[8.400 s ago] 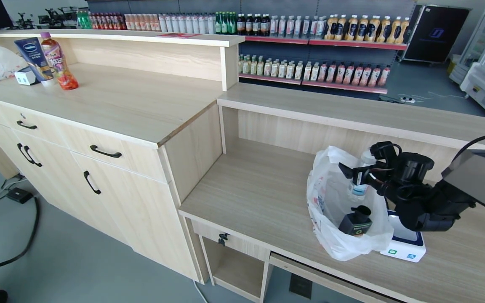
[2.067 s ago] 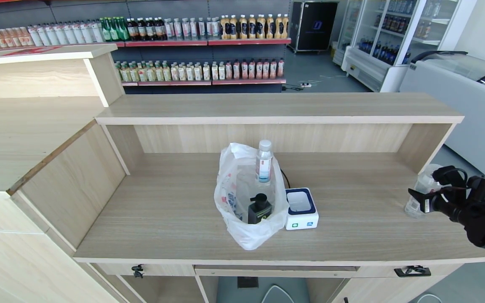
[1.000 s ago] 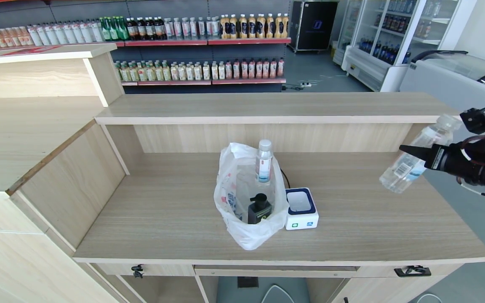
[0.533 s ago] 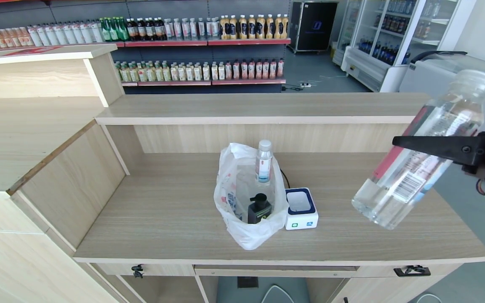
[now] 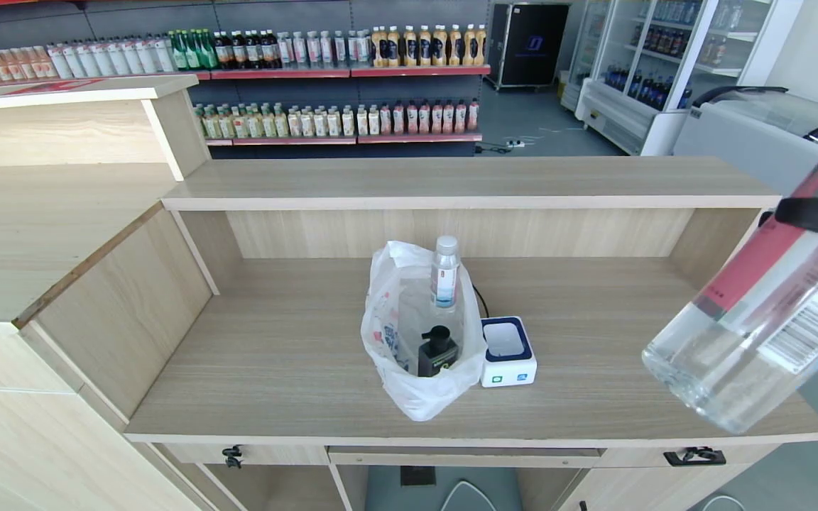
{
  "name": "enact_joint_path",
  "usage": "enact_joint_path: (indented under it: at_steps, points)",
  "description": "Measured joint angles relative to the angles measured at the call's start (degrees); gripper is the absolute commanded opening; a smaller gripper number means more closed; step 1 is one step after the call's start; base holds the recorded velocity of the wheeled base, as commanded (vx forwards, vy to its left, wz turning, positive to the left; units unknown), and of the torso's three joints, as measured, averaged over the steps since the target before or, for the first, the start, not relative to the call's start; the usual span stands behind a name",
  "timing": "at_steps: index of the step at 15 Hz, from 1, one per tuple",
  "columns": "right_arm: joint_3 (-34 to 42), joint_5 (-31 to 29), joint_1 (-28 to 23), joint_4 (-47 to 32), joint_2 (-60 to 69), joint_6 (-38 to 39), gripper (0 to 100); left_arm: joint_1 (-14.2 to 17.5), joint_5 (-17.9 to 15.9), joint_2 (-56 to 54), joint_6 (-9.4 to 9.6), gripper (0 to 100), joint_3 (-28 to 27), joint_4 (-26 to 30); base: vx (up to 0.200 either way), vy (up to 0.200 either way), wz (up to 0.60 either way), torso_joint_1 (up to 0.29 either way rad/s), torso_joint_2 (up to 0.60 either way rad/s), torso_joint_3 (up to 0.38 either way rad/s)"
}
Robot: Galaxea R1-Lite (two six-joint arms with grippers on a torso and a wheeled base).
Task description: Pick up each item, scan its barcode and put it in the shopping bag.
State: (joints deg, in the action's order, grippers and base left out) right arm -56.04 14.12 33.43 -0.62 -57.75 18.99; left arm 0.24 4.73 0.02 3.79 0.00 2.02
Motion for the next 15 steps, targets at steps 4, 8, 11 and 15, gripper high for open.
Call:
enact_joint_path:
  at_steps: [4,8,11,15]
  points:
    - [-8.77,-1.12,3.43,-7.97,-0.05,2.35,0,0.00,-0.02,0.00,-0.02,100,0.00,0.00,0.000,0.000,0.00,0.000,0.00,0.000]
    - [-10.50,-1.21,3.80,-13.98,0.87,2.38,0,0.00,0.00,0.00,0.00,100,0.00,-0.02,0.000,0.000,0.00,0.000,0.00,0.000]
    - [-11.02,-1.18,3.84,-16.99,2.82,2.57,0,0.00,0.00,0.00,0.00,100,0.00,-0.02,0.000,0.000,0.00,0.000,0.00,0.000]
    - [-15.52,-1.15,3.86,-21.67,4.11,4.05,0,0.00,-0.02,0.00,0.00,100,0.00,0.00,0.000,0.000,0.00,0.000,0.00,0.000]
